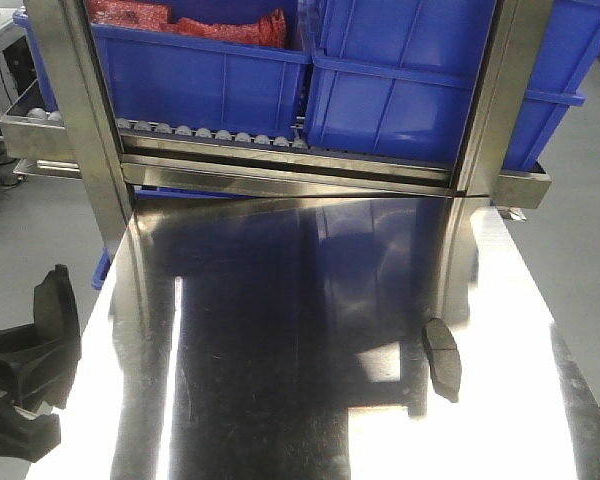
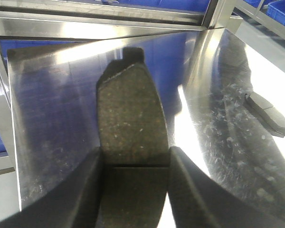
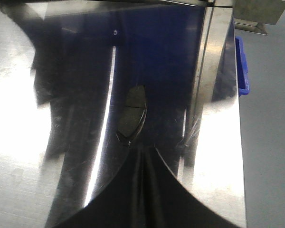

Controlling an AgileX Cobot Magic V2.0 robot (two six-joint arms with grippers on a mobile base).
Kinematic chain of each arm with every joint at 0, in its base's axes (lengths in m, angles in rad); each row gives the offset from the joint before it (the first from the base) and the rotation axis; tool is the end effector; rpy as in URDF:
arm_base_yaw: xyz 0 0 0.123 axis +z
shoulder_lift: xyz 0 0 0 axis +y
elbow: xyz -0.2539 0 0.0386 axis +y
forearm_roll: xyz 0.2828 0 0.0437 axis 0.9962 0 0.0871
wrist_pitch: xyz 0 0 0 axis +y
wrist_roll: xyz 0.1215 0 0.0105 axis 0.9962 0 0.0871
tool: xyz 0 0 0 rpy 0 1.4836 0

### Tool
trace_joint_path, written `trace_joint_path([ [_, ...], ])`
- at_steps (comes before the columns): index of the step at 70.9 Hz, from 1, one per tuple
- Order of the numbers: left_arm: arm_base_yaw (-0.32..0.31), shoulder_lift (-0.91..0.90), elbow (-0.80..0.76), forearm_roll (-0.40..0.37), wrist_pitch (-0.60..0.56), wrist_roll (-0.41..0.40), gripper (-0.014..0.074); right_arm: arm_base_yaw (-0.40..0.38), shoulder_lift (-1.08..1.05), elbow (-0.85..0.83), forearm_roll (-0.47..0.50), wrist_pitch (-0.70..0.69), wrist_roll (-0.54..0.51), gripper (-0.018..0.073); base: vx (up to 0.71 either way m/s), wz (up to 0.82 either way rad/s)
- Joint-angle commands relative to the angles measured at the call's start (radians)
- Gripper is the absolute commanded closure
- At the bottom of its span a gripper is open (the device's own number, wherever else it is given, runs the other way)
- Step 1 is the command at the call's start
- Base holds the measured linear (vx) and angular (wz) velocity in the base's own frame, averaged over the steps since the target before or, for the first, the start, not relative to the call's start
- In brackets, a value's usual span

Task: Move and align brake pads A on conveyor
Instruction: 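Lower the right gripper onto the remaining brake pad and close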

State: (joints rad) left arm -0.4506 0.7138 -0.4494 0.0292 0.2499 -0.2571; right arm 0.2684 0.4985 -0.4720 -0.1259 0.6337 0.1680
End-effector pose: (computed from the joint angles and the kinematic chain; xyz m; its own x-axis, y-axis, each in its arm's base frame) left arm 0.2063 -0.0988 0.2361 -0.4605 -0.0292 -0.8872 0.3338 0.9204 -0.2035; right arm 0.1776 0.0394 0.2488 -0.5321 -0.0778 -0.8431 -0.1692 0.9855 0.0159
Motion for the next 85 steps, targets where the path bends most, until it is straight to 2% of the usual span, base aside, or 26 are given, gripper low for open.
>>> trace_joint_path([
  [1, -0.003, -0.008, -0.03, 0.001, -0.098, 0.002, 0.0388, -0.005, 0.003, -0.027, -0.014, -0.07, -0.005, 0.0568, 0.0, 0.0],
  [8, -0.003, -0.008, -0.03, 0.001, -0.098, 0.002, 0.0388, -0.005, 0.003, -0.027, -0.014, -0.07, -0.005, 0.0546, 0.0, 0.0],
  [15, -0.003, -0.008, -0.03, 0.001, -0.098, 0.002, 0.0388, -0.005, 0.003, -0.027, -0.014, -0.07, -0.005, 0.0461, 0.0, 0.0],
  [21, -0.003, -0.008, -0.03, 0.001, -0.098, 0.002, 0.0388, -0.005, 0.003, -0.027, -0.014, -0.071, -0.006, 0.0309, 0.0, 0.0],
  [32, -0.003, -0.008, -0.03, 0.001, -0.098, 0.002, 0.0388, -0.005, 0.003, -0.027, -0.025, -0.072, -0.016, -0.0055, 0.0, 0.0],
  [37, -0.003, -0.008, -0.03, 0.001, -0.098, 0.002, 0.0388, -0.005, 0.003, -0.027, -0.029, -0.072, -0.016, -0.0171, 0.0, 0.0],
  [53, -0.003, -0.008, -0.03, 0.001, -0.1, 0.002, 0.0388, -0.005, 0.099, -0.05, -0.034, -0.067, 0.002, -0.0147, 0.0, 0.0],
  [63, -0.003, -0.008, -0.03, 0.001, -0.1, 0.002, 0.0388, -0.005, 0.284, -0.131, -0.032, -0.013, 0.004, -0.0133, 0.0, 0.0],
  [85, -0.003, -0.008, -0.03, 0.001, -0.1, 0.002, 0.0388, -0.003, 0.733, -0.365, -0.017, -0.015, 0.026, -0.0119, 0.0, 0.0],
])
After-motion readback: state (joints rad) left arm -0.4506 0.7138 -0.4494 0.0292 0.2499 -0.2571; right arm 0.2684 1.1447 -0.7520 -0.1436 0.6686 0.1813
